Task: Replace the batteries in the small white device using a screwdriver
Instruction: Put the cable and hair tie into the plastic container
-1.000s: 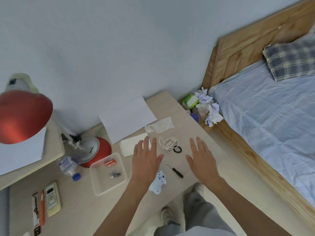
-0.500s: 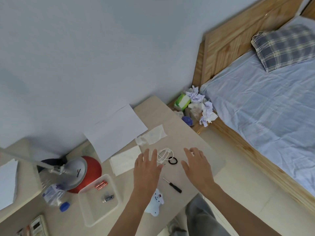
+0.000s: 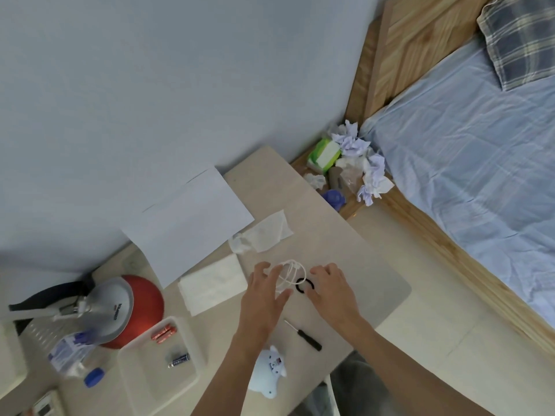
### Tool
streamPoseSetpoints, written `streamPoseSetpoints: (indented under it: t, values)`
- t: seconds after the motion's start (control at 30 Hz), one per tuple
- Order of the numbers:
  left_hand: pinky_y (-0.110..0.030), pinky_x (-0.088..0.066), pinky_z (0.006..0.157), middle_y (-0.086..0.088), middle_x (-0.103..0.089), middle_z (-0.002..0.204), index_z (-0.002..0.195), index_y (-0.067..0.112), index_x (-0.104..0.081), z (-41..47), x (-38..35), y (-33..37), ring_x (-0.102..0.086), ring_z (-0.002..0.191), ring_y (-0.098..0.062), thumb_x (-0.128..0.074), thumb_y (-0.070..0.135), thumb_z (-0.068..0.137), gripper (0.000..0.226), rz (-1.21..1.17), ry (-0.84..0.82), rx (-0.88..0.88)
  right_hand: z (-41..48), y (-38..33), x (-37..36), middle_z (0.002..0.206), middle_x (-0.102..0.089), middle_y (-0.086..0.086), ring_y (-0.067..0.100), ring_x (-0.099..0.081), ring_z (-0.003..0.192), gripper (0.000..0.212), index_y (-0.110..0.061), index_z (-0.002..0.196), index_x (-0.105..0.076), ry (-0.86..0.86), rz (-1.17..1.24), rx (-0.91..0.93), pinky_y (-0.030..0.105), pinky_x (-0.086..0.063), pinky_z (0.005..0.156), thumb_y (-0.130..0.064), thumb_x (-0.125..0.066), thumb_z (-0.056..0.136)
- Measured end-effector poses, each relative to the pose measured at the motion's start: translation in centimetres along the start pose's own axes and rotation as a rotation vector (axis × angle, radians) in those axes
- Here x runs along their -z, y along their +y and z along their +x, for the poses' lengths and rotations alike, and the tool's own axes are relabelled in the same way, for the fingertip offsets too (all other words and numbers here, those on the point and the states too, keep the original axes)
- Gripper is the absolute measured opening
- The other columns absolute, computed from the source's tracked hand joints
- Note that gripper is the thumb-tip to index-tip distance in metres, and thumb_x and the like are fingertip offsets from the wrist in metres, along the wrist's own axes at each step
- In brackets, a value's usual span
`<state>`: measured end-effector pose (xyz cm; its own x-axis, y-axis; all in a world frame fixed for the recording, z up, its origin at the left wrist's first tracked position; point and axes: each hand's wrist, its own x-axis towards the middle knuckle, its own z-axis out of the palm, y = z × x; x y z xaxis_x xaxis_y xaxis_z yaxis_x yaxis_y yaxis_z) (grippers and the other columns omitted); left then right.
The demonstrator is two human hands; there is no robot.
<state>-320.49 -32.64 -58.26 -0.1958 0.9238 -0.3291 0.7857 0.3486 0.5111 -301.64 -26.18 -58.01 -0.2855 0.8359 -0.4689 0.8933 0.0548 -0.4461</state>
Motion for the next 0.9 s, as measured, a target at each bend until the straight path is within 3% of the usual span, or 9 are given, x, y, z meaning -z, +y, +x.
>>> streamPoseSetpoints:
  t: [0.17,0.3,0.5,0.67,0.9]
  values:
    - [-0.033,-0.06,0.086,0.004,-0.037,0.153,0.146,0.034,-0.057,0.8,-1.2,-1.1,-0.06,0.125,-0.02,-0.081,0.048,0.092,0.061,-0.114,-0.018,0.031,0.9,0.5,-1.1,0.116,-0.05,-0.002,0.022,-0.054,0.115,0.023,-0.023,0.11,-0.059,-0.011,0.02,-0.006,0.039,-0.055,0.086,-0.043,-0.068,0.102]
    - [-0.038,-0.06,0.094,0.007,-0.042,0.142,0.145,0.03,-0.061,1.2,-1.6,-1.8,-0.06,0.12,-0.018,-0.085,0.054,0.085,0.069,-0.205,-0.016,0.076,1.2,0.7,-1.7,0.112,-0.055,-0.001,0.022,-0.057,0.111,0.026,-0.019,0.104,-0.064,0.011,0.033,-0.007,0.038,-0.052,0.085,-0.044,-0.069,0.103]
    - [-0.04,-0.06,0.093,0.015,-0.047,0.131,0.14,0.031,-0.063,1.3,-2.1,-2.4,-0.059,0.116,-0.014,-0.073,0.074,0.076,0.077,-0.248,-0.005,0.088,1.3,0.8,-2.3,0.104,-0.057,-0.004,0.018,-0.057,0.103,0.033,-0.021,0.096,-0.067,0.03,0.071,-0.027,0.038,-0.053,0.081,-0.054,-0.068,0.101]
    - [-0.042,-0.06,0.092,0.016,-0.048,0.129,0.133,0.031,-0.064,1.2,-2.6,-2.5,-0.055,0.118,-0.015,-0.074,0.069,0.077,0.068,-0.249,0.014,0.088,1.0,0.8,-2.2,0.101,-0.055,-0.007,0.016,-0.057,0.099,0.032,-0.024,0.092,-0.066,0.028,0.06,-0.032,0.036,-0.053,0.078,-0.054,-0.066,0.103]
    - [-0.041,-0.059,0.096,0.021,-0.048,0.133,0.139,0.028,-0.059,0.5,-2.2,-2.3,-0.057,0.118,-0.012,-0.081,0.046,0.089,0.057,-0.292,0.004,0.093,0.3,0.9,-1.7,0.103,-0.059,-0.005,0.017,-0.059,0.101,0.018,-0.021,0.096,-0.069,0.012,0.09,-0.05,0.04,-0.055,0.083,-0.038,-0.071,0.102]
